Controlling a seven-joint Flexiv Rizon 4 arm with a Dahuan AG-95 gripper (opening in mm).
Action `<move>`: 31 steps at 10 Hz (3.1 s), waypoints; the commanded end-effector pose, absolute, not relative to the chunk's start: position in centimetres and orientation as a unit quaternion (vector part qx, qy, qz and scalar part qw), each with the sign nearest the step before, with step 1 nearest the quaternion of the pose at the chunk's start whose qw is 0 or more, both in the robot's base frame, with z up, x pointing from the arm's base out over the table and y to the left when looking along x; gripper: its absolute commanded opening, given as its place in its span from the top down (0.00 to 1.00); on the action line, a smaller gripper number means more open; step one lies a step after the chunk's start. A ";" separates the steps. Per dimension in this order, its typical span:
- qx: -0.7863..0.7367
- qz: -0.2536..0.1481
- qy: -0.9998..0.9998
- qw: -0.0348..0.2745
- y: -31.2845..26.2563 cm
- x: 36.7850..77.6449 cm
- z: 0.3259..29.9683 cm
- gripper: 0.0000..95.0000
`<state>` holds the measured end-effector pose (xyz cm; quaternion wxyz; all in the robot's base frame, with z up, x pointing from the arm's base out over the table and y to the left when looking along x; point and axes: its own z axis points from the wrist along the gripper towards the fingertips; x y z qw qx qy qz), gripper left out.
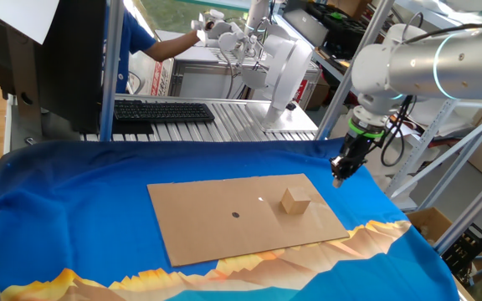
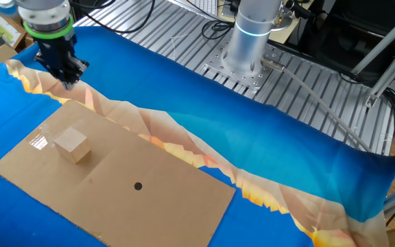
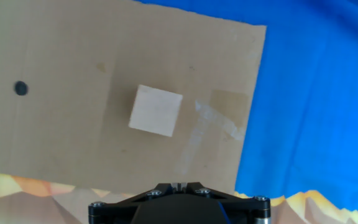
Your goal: Use the gripper to push the small block from left to right
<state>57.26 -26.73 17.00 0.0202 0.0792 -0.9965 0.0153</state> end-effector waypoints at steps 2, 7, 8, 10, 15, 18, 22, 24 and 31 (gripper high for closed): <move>0.062 0.024 -0.998 0.021 -26.7 57.1 17.0 1.00; 0.050 0.026 -0.998 0.021 -26.7 57.1 17.0 1.00; 0.050 0.023 -0.998 0.022 -26.7 57.1 17.0 1.00; 0.057 0.019 -0.998 0.021 -26.7 57.1 17.0 1.00; -0.003 0.031 -1.000 -0.005 -26.7 57.1 17.0 1.00; 0.012 0.037 -0.999 0.001 -26.7 57.1 17.0 1.00; 0.009 0.033 -0.999 -0.001 -26.7 57.1 17.1 1.00; 0.002 0.018 -1.000 -0.003 -26.8 57.6 17.2 1.00; 0.032 0.020 -0.999 0.001 -29.0 64.9 17.0 1.00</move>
